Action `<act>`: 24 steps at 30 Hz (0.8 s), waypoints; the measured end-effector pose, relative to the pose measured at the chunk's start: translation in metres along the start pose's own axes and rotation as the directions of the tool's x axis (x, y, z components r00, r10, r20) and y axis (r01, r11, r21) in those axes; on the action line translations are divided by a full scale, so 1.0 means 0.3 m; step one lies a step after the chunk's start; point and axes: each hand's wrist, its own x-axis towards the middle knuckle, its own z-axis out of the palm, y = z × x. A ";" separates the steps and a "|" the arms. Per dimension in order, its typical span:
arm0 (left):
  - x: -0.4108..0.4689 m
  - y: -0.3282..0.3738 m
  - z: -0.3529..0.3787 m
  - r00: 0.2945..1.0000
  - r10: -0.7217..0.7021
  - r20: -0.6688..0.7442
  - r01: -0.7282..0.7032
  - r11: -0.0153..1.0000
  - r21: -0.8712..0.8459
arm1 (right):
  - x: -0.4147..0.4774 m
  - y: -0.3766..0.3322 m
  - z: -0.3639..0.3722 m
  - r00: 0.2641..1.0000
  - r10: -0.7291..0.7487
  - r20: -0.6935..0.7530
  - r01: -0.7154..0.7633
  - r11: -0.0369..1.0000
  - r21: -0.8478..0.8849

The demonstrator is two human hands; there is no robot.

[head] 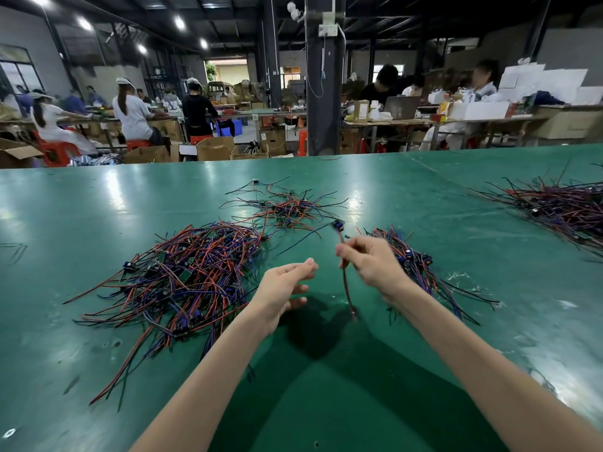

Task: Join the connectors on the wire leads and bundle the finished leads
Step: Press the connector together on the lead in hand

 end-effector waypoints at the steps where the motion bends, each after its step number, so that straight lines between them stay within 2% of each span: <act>1: -0.003 0.002 0.002 1.000 -0.008 0.011 0.008 1.000 0.000 | 0.019 0.004 -0.028 0.997 -0.022 -0.075 0.017 0.998 -0.055; 4: -0.005 0.002 0.001 0.999 -0.012 0.031 0.013 1.000 -0.013 | 0.061 0.025 -0.122 0.975 -0.001 -0.224 -0.044 0.980 -0.196; 8: -0.003 -0.001 0.000 0.999 -0.020 0.050 0.020 1.000 -0.004 | 0.058 0.061 -0.212 0.952 0.235 -0.198 -0.303 0.822 -0.481; 11: -0.003 -0.001 0.003 0.997 -0.027 0.067 0.027 1.000 0.010 | 0.053 0.068 -0.226 0.914 0.322 -0.248 -0.406 0.746 -0.529; 19: -0.009 -0.004 0.004 0.995 -0.036 0.096 0.032 0.999 0.044 | 0.052 0.059 -0.219 0.887 0.324 -0.328 -0.461 0.597 -0.656; 21: -0.009 -0.009 0.006 0.994 -0.030 0.108 0.023 0.998 0.062 | 0.044 0.057 -0.214 0.888 0.267 -0.373 -0.459 0.534 -0.710; 24: -0.011 -0.019 0.012 0.991 0.003 0.136 -0.018 0.994 0.107 | 0.043 0.067 -0.199 0.908 0.093 -0.410 -0.401 0.484 -0.778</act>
